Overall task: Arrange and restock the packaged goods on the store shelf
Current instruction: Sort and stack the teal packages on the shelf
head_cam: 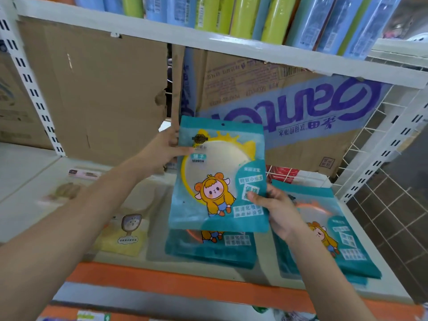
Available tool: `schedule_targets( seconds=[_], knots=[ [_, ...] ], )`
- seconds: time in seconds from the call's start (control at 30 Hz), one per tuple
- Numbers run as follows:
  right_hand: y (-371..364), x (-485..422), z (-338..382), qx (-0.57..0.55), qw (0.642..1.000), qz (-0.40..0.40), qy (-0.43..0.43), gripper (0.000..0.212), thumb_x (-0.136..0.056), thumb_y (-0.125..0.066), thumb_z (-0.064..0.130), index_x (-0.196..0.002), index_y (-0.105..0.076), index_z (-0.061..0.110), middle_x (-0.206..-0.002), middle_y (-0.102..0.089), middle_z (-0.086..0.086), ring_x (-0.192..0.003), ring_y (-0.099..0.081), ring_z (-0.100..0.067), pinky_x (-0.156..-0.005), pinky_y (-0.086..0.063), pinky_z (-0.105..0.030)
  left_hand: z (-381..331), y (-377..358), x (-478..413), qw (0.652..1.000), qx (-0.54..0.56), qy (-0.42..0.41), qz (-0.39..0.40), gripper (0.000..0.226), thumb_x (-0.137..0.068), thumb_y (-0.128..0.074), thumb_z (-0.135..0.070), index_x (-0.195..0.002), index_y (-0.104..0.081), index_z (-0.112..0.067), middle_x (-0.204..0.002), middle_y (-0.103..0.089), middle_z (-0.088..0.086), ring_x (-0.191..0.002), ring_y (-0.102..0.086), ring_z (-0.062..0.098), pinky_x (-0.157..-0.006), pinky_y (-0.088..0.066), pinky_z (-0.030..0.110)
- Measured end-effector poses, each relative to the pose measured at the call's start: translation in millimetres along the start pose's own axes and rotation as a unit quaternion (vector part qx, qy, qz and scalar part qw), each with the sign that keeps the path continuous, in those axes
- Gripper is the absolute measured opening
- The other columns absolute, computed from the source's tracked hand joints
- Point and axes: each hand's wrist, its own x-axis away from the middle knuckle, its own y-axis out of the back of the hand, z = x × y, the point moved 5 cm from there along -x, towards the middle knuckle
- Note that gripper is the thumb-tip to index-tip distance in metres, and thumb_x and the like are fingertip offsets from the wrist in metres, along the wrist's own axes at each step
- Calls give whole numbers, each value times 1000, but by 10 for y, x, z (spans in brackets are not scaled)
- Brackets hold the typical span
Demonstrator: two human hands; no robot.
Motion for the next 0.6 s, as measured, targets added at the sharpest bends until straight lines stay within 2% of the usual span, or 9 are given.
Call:
schedule_targets(
  seconds=[0.03, 0.07, 0.13, 0.2, 0.27, 0.3, 0.37, 0.47, 0.6],
  knots=[
    [25, 17, -65, 14, 1000, -19, -11, 81, -31, -92, 39, -101, -66, 10, -102, -72, -10, -91, -69, -27, -72, -58, -38, 83, -34, -16, 1000, -1, 19, 2, 44, -81, -65, 0, -121, -49, -11, -91, -69, -6, -69, -67, 0, -55, -53, 17],
    [61, 31, -143, 34, 998, -43, -21, 69, -41, -91, 34, -100, -65, 11, -103, -71, -12, -92, -69, -28, -77, -57, -41, 191, -73, -32, 999, -5, 39, 8, 44, -81, -67, -1, -121, -51, -9, -94, -71, -5, -76, -68, 2, -59, -55, 19],
    [107, 82, -282, 93, 991, -88, -29, 29, -68, -78, 17, -94, -65, 16, -102, -70, -11, -92, -67, -28, -84, -54, -44, 407, -161, -41, 997, -15, 75, 16, 49, -79, -69, -1, -124, -52, -6, -113, -67, 3, -95, -66, 14, -74, -57, 24],
    [142, 113, -441, 171, 979, -108, -38, 15, -79, -71, 15, -91, -64, 20, -98, -70, -5, -92, -67, -24, -85, -54, -41, 630, -232, -42, 994, -29, 105, 14, 49, -78, -68, 1, -123, -52, -5, -117, -61, 5, -98, -62, 18, -80, -53, 24],
    [149, 133, -565, 217, 969, -110, -49, 17, -79, -72, 19, -93, -62, 19, -94, -69, -1, -90, -66, -22, -78, -54, -35, 821, -296, -34, 989, -55, 132, 22, 51, -77, -68, 1, -124, -51, -7, -119, -61, 6, -98, -60, 18, -84, -52, 30],
    [149, 134, -600, 233, 965, -112, -51, 20, -79, -73, 22, -95, -61, 18, -94, -69, 0, -89, -66, -21, -77, -55, -34, 893, -313, -33, 987, -69, 141, 23, 53, -76, -69, 1, -125, -50, -8, -118, -61, 7, -95, -60, 17, -80, -52, 30],
    [158, 125, -636, 268, 954, -122, -53, 28, -77, -74, 28, -100, -60, 19, -96, -69, 1, -89, -67, -18, -78, -55, -37, 964, -319, -35, 986, -87, 142, 9, 56, -76, -69, 1, -127, -48, -8, -116, -61, 7, -86, -58, 15, -66, -49, 19],
    [161, 118, -647, 321, 936, -128, -65, 39, -76, -73, 37, -108, -57, 22, -100, -70, 1, -89, -67, -16, -81, -54, -40, 1000, -323, -51, 982, -112, 148, -22, 53, -79, -69, -2, -127, -49, -9, -92, -59, 2, -71, -56, 10, -55, -47, 14],
    [158, 119, -601, 372, 917, -121, -78, 43, -78, -70, 42, -113, -53, 24, -100, -68, 3, -91, -66, -16, -82, -53, -38, 1057, -312, -73, 976, -147, 153, -55, 55, -78, -72, -8, -128, -51, -10, -96, -54, 3, -84, -55, 18, -71, -47, 26]
  ],
)
